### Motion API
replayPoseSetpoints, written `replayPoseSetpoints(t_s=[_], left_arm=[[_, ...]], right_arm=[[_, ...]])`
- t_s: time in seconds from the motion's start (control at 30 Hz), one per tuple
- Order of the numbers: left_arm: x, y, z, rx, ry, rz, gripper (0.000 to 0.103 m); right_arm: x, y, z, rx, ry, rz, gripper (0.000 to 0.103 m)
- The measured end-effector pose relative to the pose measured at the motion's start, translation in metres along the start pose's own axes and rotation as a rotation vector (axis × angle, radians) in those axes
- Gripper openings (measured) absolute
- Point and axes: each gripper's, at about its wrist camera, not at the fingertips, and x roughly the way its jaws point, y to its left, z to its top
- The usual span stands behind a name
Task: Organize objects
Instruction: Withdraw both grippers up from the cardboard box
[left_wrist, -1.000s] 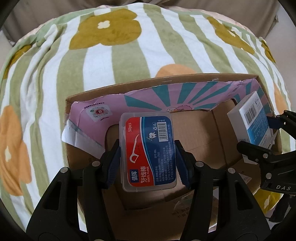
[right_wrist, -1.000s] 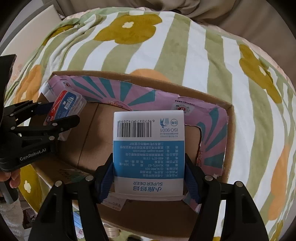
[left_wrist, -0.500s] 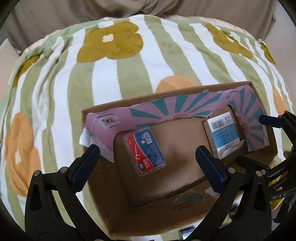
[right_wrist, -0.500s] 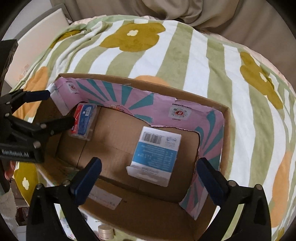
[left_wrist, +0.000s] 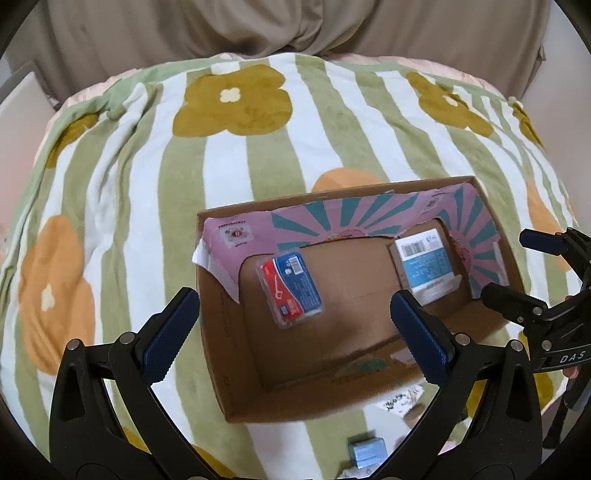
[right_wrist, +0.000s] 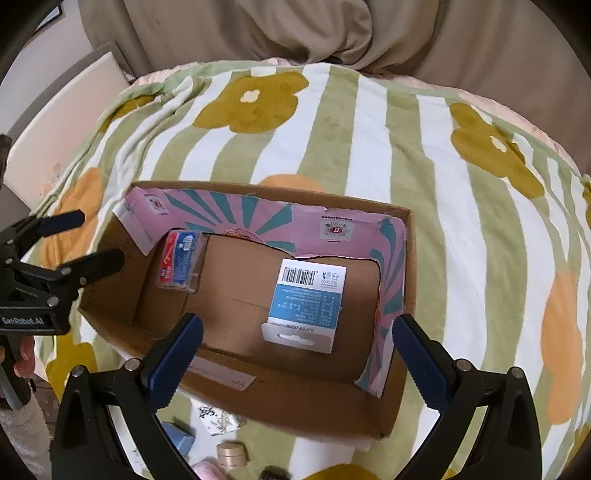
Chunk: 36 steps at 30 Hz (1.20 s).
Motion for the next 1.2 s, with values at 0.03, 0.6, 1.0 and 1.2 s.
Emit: replayPoseSetpoints(t_s=[0.03,0.6,1.0,1.2], left_arm=[[-0.004,0.000,-0.002,-0.002,-0.006,0.002,0.103],[-0.151,0.003,-0.063,-0.059,-0.354,0.000,0.103],[-0.207,-0.022,-0.150,-0.038,-0.502,0.077,0.103],[-0.221,-0.035,-0.202,-0.066,-0.553,0.095,0.103]], right_arm=[[-0.005,0.002,-0.001,-0.005,-0.008,-0.005,0.102],[-0.118,0.027,-0.045,-0.005,-0.315,-0.025,0.102],[-0.181,0.063,-0.129,-0.033,-0.513,-0.109,0.102],[-0.207,0.067,-0.168,0.001,-0.561,-0.150,0.102]])
